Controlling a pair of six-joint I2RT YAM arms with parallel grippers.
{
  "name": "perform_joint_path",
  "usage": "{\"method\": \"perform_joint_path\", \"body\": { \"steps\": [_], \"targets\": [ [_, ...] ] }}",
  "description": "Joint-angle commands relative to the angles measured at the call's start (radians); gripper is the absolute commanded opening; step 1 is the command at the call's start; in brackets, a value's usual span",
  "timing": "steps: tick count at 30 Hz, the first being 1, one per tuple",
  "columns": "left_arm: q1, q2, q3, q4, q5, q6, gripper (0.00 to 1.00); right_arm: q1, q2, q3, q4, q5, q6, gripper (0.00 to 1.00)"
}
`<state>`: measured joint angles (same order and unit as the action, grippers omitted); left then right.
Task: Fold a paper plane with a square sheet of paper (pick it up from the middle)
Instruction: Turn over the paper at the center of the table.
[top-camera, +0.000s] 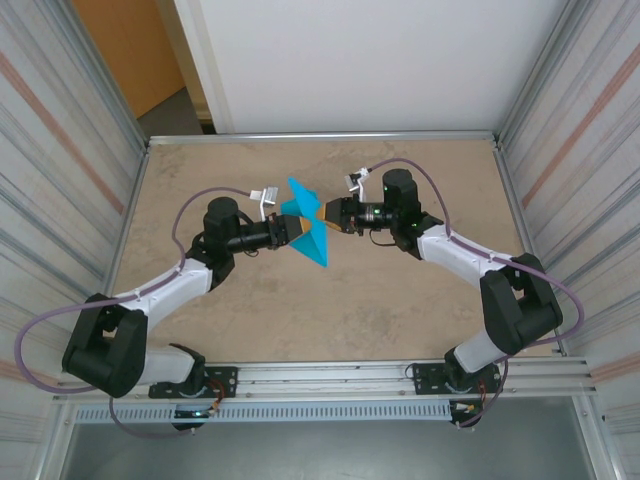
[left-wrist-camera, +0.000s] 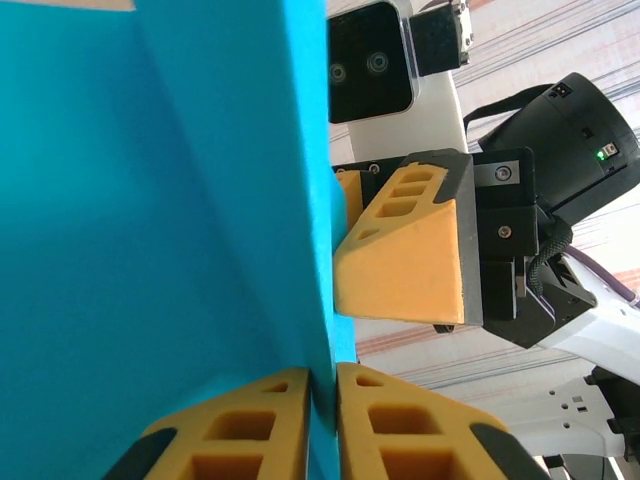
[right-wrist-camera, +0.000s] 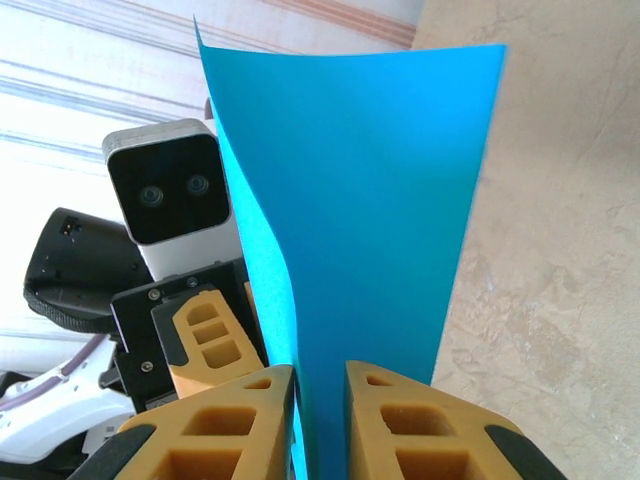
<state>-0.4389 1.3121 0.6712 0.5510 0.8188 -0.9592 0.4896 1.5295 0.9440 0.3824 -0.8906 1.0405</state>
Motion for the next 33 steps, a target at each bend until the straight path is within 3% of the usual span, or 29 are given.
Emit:
{"method": "perform_joint_path", "body": {
  "steps": [1, 5, 8, 10, 14, 19, 22, 27, 33],
  "targets": [
    [-0.003, -0.007, 0.012, 0.012, 0.004, 0.039, 0.12, -0.014, -0.043, -0.012, 0.012, -0.004, 0.012, 0.19],
    [-0.003, -0.013, 0.025, -0.046, -0.003, 0.073, 0.09, -0.031, -0.066, -0.013, -0.061, 0.021, -0.034, 0.26],
    [-0.003, -0.035, 0.052, -0.180, -0.031, 0.150, 0.08, -0.051, -0.113, 0.003, -0.228, 0.104, -0.140, 0.41],
    [-0.003, -0.053, 0.086, -0.328, -0.071, 0.233, 0.08, -0.076, -0.156, 0.006, -0.332, 0.180, -0.212, 0.49],
    [-0.014, -0.061, 0.208, -0.682, -0.228, 0.427, 0.08, -0.131, -0.223, 0.009, -0.479, 0.295, -0.277, 0.57],
    [-0.104, 0.015, 0.423, -1.109, -0.619, 0.655, 0.08, -0.168, -0.289, 0.010, -0.608, 0.409, -0.360, 0.63],
    [-0.185, 0.109, 0.551, -1.280, -0.889, 0.727, 0.08, -0.171, -0.330, 0.000, -0.654, 0.496, -0.392, 0.64],
    [-0.293, 0.332, 0.749, -1.517, -1.298, 0.770, 0.08, -0.212, -0.395, -0.045, -0.699, 0.618, -0.367, 0.64],
    [-0.348, 0.619, 0.940, -1.740, -1.635, 0.729, 0.07, -0.297, -0.457, -0.119, -0.708, 0.638, -0.307, 0.64]
  ]
}}
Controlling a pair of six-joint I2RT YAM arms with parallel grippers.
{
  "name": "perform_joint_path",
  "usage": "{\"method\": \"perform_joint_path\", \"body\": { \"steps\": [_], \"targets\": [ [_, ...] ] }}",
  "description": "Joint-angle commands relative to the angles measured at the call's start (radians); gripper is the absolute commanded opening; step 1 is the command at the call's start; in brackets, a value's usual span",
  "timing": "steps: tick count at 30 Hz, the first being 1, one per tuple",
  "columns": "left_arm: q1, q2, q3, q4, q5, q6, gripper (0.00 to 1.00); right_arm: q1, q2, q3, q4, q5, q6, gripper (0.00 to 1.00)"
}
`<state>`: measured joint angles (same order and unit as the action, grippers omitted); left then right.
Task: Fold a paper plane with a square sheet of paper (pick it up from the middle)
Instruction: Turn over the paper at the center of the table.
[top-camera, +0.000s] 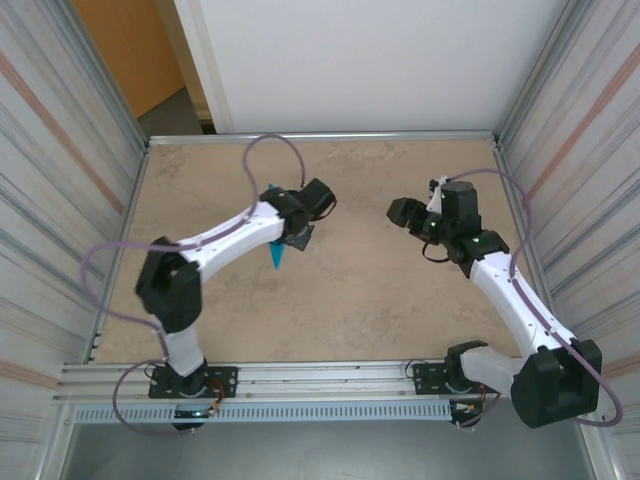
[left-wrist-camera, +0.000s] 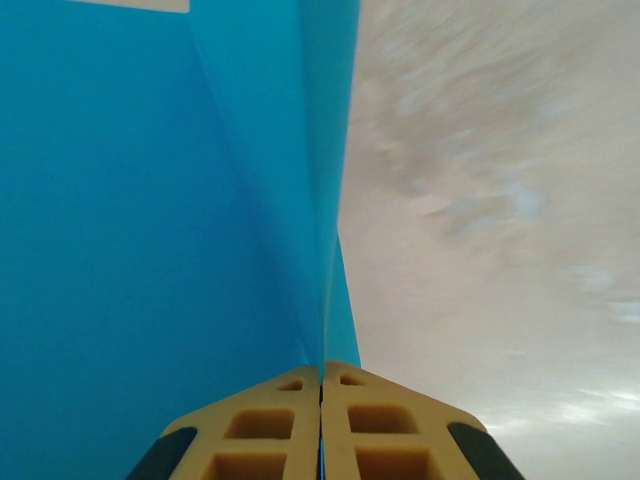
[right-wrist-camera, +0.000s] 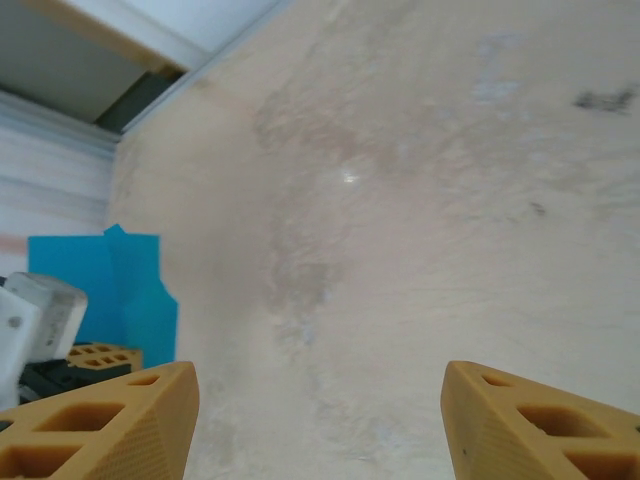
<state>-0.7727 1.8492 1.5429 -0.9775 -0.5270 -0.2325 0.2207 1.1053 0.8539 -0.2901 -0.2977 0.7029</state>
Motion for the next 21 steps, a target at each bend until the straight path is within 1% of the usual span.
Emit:
{"method": "perform_joint_path", "body": {
  "steps": [1, 3, 5, 11, 16, 21],
  "targets": [
    [-0.017, 0.122, 0.099, -0.245, -0.318, -0.015, 0.07, -0.038, -0.039, -0.039, -0.039, 0.043, 0.035, 0.64],
    [-0.026, 0.201, 0.145, -0.285, -0.362, -0.050, 0.07, -0.060, -0.053, -0.059, -0.047, 0.044, 0.045, 0.64],
    [-0.031, 0.270, 0.163, -0.287, -0.384, -0.069, 0.06, -0.072, -0.061, -0.074, -0.053, 0.040, 0.048, 0.64],
    [-0.054, 0.402, 0.213, -0.280, -0.379, -0.132, 0.07, -0.096, -0.070, -0.097, -0.069, 0.035, 0.056, 0.64],
    [-0.069, 0.460, 0.214, -0.229, -0.325, -0.148, 0.09, -0.102, -0.066, -0.105, -0.070, 0.034, 0.060, 0.64],
    [-0.077, 0.469, 0.205, -0.188, -0.251, -0.157, 0.16, -0.103, -0.050, -0.109, -0.064, 0.032, 0.073, 0.64]
  ]
}}
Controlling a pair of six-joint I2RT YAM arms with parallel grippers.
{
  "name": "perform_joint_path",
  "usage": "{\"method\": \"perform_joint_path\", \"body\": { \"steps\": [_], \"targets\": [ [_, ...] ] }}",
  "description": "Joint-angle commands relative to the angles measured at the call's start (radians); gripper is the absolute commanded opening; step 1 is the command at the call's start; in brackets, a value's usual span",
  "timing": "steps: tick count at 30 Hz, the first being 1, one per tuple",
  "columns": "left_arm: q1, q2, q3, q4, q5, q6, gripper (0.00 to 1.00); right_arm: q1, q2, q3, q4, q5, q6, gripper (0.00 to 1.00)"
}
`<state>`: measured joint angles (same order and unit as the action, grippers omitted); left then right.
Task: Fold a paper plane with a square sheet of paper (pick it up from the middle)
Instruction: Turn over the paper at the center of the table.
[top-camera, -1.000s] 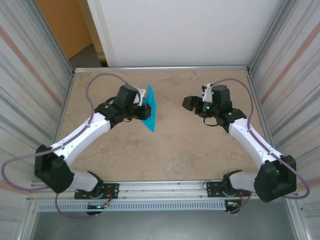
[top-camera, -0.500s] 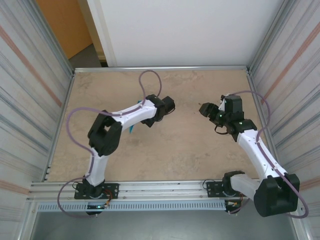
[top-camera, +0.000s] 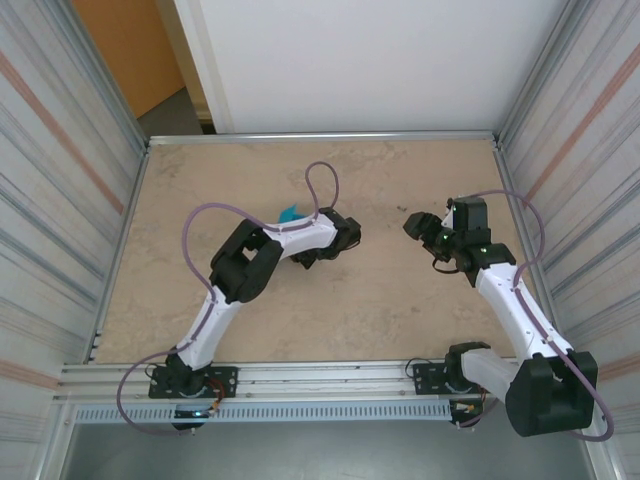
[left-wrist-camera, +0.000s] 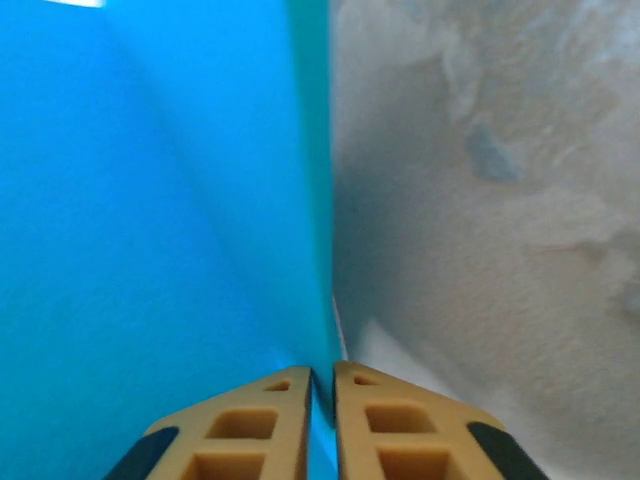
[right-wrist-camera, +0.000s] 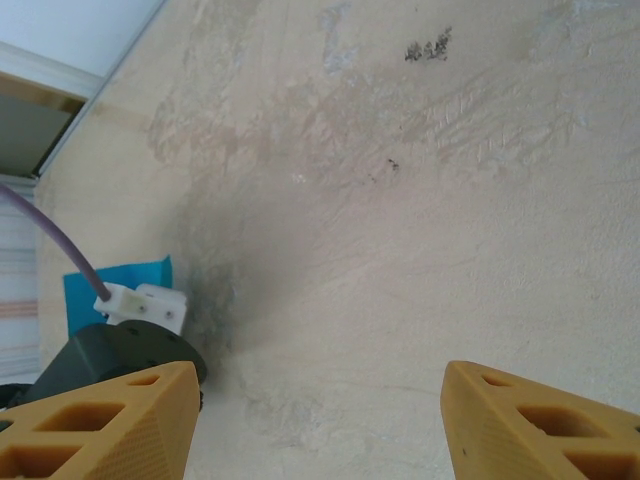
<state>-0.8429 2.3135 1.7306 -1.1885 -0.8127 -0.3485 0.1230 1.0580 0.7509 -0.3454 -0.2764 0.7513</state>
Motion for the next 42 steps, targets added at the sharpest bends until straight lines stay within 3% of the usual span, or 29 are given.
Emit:
{"method": "perform_joint_path", "body": {
  "steps": [1, 9, 19, 23, 28, 33, 37, 42],
  "targets": [
    [-0.007, -0.001, 0.014, 0.032, 0.055, -0.043, 0.19, -0.006, -0.003, -0.009, -0.007, 0.013, 0.031, 0.64],
    [-0.021, -0.108, -0.007, 0.111, 0.263, -0.057, 0.32, -0.006, -0.009, -0.022, 0.016, 0.015, 0.060, 0.64],
    [-0.069, -0.342, -0.120, 0.274, 0.736, -0.114, 0.42, -0.003, 0.001, -0.036, 0.032, 0.019, 0.085, 0.68],
    [-0.064, -0.468, -0.229, 0.383, 0.863, -0.121, 0.47, 0.029, 0.003, -0.030, 0.033, 0.047, 0.050, 0.73],
    [0.045, -0.617, -0.413, 0.534, 0.978, -0.155, 0.50, 0.079, 0.055, -0.004, 0.036, 0.052, 0.054, 0.74],
    [0.267, -0.687, -0.589, 0.653, 1.079, -0.191, 0.51, 0.127, 0.135, 0.024, 0.072, -0.013, 0.073, 0.74],
    [0.387, -0.677, -0.620, 0.721, 1.131, -0.167, 0.50, 0.168, 0.207, 0.056, 0.078, -0.032, 0.073, 0.73],
    [0.458, -0.606, -0.599, 0.725, 1.121, -0.144, 0.49, 0.225, 0.253, 0.071, 0.113, -0.014, 0.098, 0.73]
  ]
}}
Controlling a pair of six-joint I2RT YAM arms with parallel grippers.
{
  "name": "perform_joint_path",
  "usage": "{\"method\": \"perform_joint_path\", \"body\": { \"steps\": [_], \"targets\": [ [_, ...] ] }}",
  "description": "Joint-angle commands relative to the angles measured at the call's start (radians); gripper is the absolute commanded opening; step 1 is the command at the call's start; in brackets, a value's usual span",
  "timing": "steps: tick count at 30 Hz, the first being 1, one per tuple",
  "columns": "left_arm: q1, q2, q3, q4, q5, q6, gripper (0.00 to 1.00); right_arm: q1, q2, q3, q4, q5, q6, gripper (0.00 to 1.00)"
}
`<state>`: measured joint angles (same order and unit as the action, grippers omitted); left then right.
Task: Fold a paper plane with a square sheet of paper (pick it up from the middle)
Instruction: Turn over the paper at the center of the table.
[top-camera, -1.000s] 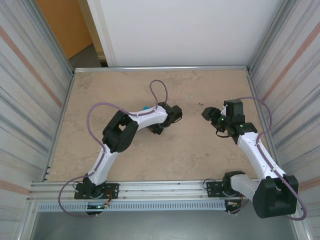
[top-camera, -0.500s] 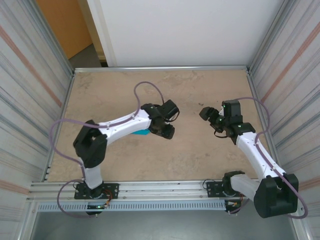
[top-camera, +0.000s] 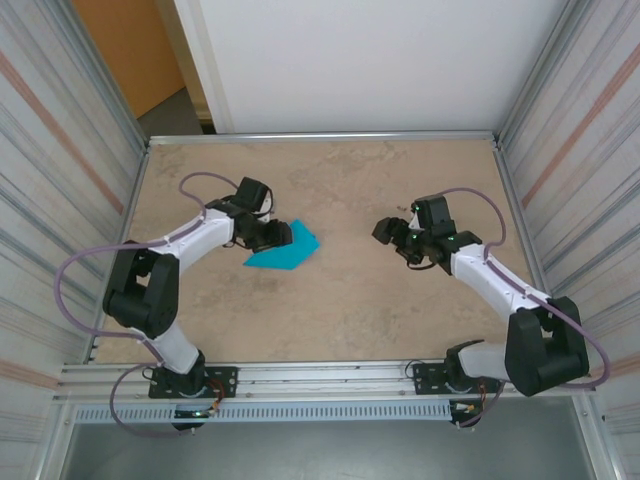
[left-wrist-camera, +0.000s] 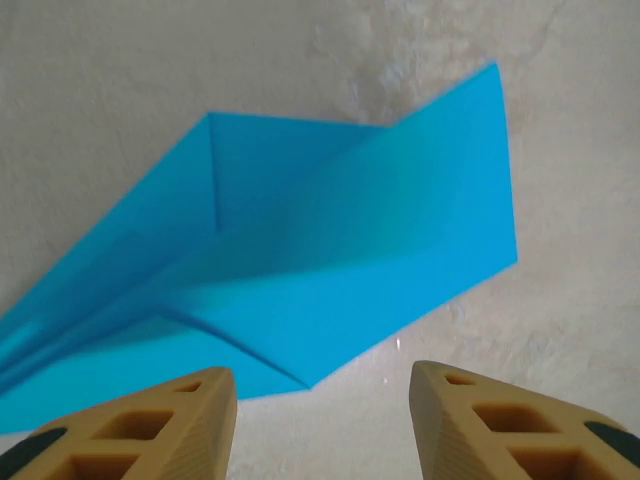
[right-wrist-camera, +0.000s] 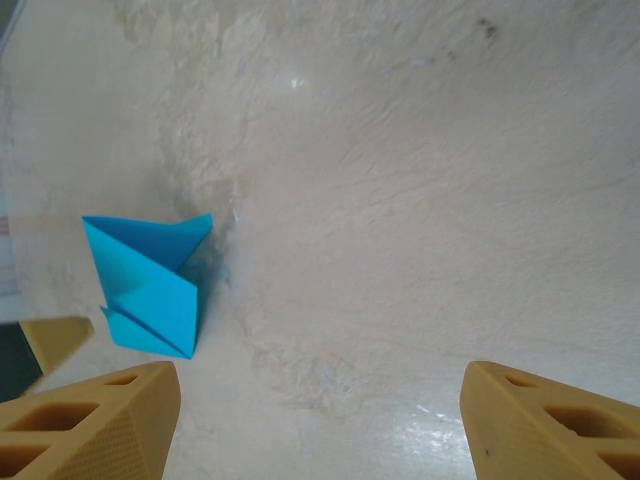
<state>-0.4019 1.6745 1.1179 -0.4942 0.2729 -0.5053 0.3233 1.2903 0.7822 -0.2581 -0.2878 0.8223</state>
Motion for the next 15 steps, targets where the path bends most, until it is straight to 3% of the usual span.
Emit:
{"method": "perform_joint_path", "body": {
  "steps": [1, 9, 15],
  "targets": [
    [0.024, 0.048, 0.015, 0.032, 0.036, 0.013, 0.49, 0.034, 0.027, 0.042, 0.029, 0.000, 0.030, 0.73],
    [0.052, 0.148, 0.039, 0.041, 0.013, 0.033, 0.48, 0.083, 0.076, 0.052, 0.057, -0.005, 0.049, 0.74],
    [0.066, 0.197, 0.037, 0.060, 0.061, -0.024, 0.47, 0.151, 0.130, 0.061, 0.095, -0.010, 0.107, 0.74]
  ]
}}
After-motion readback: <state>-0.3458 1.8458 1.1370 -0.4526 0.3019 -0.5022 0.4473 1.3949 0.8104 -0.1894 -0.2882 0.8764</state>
